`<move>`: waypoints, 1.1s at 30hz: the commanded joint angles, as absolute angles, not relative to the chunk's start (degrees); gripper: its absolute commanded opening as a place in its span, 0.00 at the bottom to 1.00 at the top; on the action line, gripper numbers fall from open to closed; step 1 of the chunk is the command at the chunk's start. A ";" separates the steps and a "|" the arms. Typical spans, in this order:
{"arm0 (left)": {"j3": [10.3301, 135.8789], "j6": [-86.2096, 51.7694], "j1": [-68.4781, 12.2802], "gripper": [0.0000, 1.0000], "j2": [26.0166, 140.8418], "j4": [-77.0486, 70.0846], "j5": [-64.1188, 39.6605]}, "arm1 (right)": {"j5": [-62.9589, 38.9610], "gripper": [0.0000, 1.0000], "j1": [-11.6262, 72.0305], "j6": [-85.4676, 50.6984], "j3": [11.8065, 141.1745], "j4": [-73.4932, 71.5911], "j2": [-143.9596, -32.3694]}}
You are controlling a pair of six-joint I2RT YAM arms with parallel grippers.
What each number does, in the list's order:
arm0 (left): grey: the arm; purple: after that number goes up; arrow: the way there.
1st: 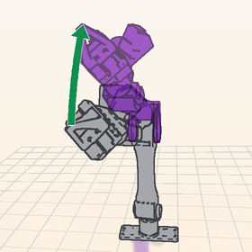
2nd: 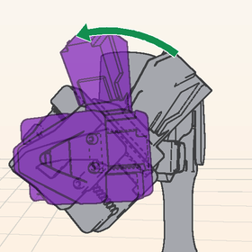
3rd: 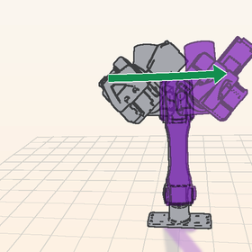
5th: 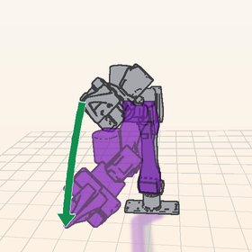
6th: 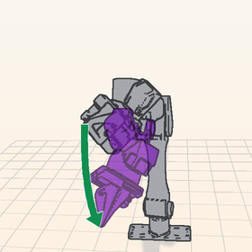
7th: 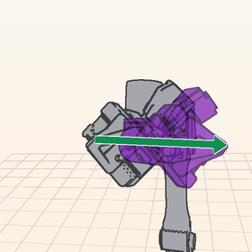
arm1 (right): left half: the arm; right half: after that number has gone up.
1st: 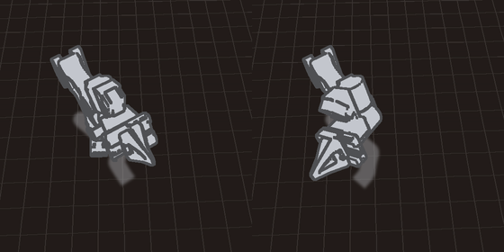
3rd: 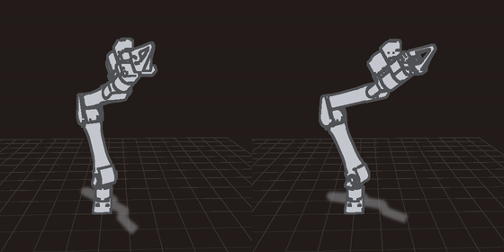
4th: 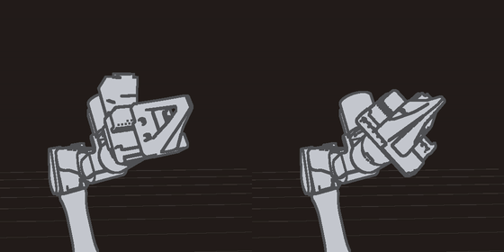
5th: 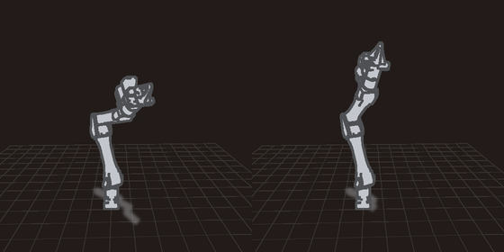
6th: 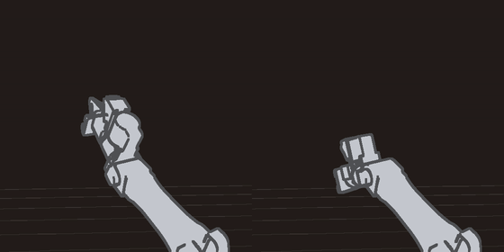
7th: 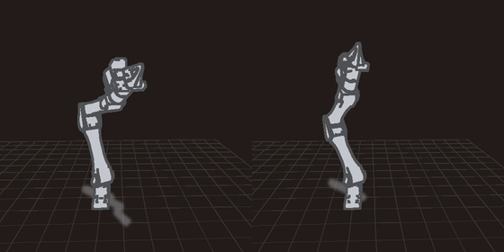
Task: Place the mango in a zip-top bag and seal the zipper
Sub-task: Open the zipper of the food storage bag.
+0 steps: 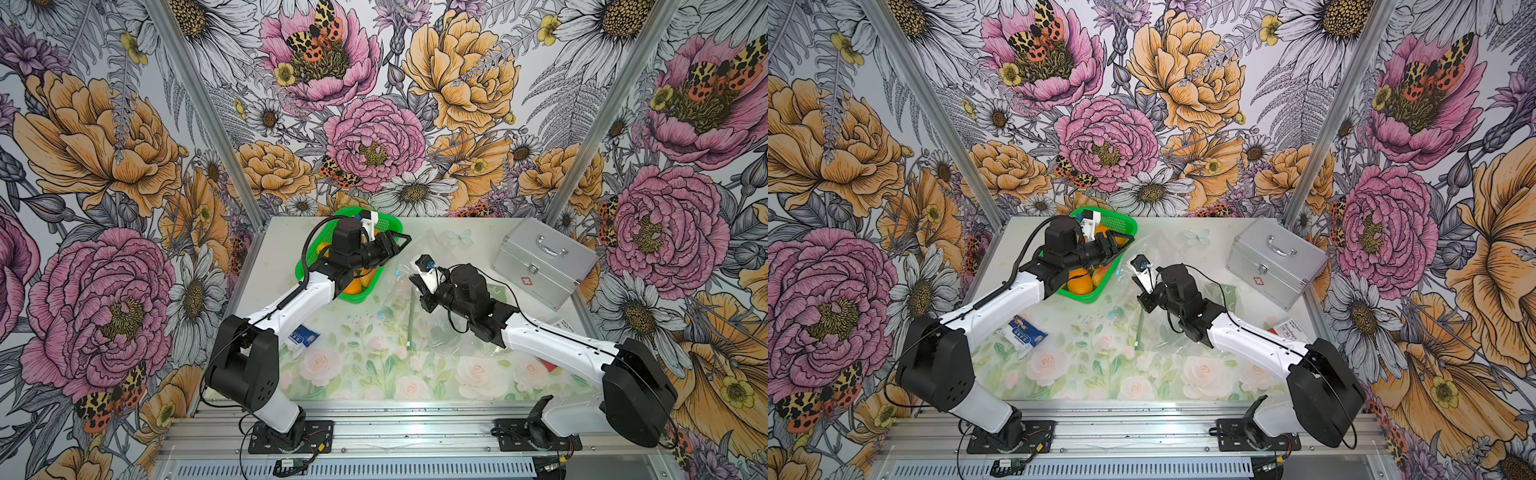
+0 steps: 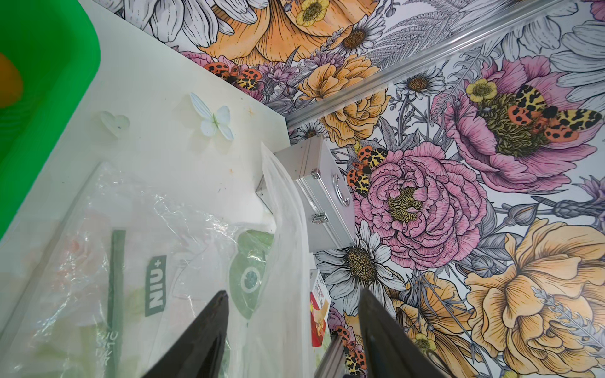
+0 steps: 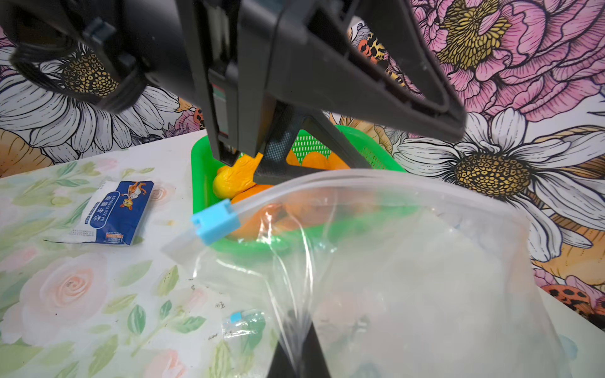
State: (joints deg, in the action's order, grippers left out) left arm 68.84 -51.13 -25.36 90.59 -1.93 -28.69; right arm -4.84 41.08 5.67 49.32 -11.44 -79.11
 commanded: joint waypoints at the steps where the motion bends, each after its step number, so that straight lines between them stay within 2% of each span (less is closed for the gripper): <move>1: 70.18 -50.89 -25.57 0.56 91.04 -2.82 -31.85 | -5.15 0.00 41.40 7.70 51.53 -10.89 -78.66; 4: 70.40 -50.89 -25.75 0.42 91.28 -2.86 -32.41 | -5.12 0.00 41.40 9.15 52.86 -10.13 -79.23; 8: 71.00 -50.89 -25.77 0.18 91.36 -2.94 -32.51 | -4.88 0.00 41.32 11.50 53.97 -9.78 -79.10; 17: 74.12 -49.93 -26.72 0.00 90.70 -3.54 -32.70 | -5.57 0.00 38.91 17.27 57.94 -7.14 -79.80; 20: 73.60 -49.57 -26.93 0.00 89.71 -5.66 -31.90 | -6.50 0.00 36.87 17.35 59.18 -6.31 -80.29; 26: 69.08 -46.97 -27.91 0.00 87.67 -11.06 -25.74 | -6.73 0.32 34.90 9.99 62.12 -2.04 -82.17; 30: 64.68 -46.66 -29.04 0.00 88.45 -15.63 -23.44 | -7.77 0.60 34.76 1.20 63.00 1.73 -82.12; 33: 61.22 -47.71 -29.35 0.00 88.53 -20.27 -22.78 | -5.85 0.67 34.75 -5.65 64.06 5.40 -80.72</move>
